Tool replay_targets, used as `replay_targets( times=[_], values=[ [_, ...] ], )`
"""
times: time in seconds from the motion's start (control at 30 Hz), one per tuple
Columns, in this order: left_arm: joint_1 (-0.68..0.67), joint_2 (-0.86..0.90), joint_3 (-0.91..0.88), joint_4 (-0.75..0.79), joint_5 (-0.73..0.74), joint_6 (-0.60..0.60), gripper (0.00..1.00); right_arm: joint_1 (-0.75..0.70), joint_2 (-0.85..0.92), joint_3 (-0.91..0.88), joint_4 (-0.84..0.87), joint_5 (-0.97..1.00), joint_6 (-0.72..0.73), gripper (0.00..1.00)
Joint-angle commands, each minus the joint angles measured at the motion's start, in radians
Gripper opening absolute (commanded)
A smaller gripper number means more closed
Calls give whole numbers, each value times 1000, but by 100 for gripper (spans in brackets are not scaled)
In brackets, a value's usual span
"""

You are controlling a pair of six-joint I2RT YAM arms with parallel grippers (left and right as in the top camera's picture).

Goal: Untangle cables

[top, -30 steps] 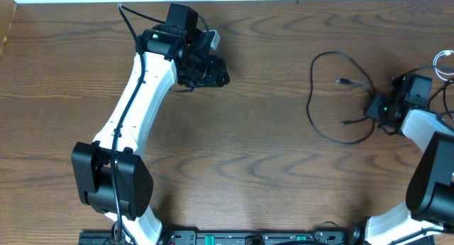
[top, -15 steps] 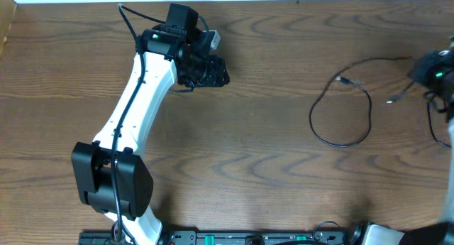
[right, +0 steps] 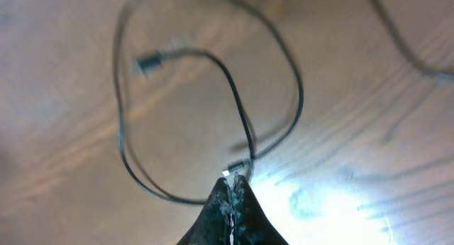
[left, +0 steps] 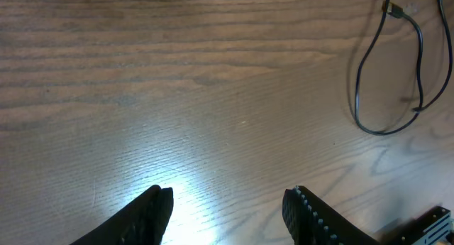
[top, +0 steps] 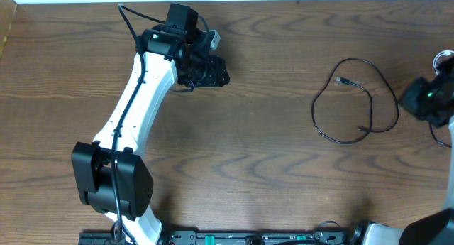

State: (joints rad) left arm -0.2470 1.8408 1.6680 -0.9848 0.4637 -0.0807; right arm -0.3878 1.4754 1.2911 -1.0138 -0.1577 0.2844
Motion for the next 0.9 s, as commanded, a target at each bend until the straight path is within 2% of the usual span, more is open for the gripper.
replay_targets(
  times=[0.0,0.07,0.13,0.23,0.37,0.47,0.67,0.77,0.87],
  values=[
    [-1,-11,-2,-1,-13,9,56,10,24,-72,4,2,-6,10],
    [-1,-11,-2,-1,-13,9,56,9,35,-119,34,2,-5,29],
    [-1,-11,-2,-1,-13,9,56,9,51,-158,69,2,-6,41],
    [-1,-11,-2,-1,-13,9,56,10,72,-210,129,2,-5,50],
    [-1,-11,-2,-1,-13,9,56,10,116,-274,205,2,-5,56],
    [-1,-11,-2,-1,-13,9,56,10,164,-304,249,1,-3,55],
    [-1,-11,-2,3,-13,9,56,10,264,-358,377,-6,82,44],
    [-1,-11,-2,3,-13,9,56,10,306,-367,423,-35,98,34],
    [-1,-11,-2,3,-13,9,56,10,332,-370,451,-55,105,31]
  ],
)
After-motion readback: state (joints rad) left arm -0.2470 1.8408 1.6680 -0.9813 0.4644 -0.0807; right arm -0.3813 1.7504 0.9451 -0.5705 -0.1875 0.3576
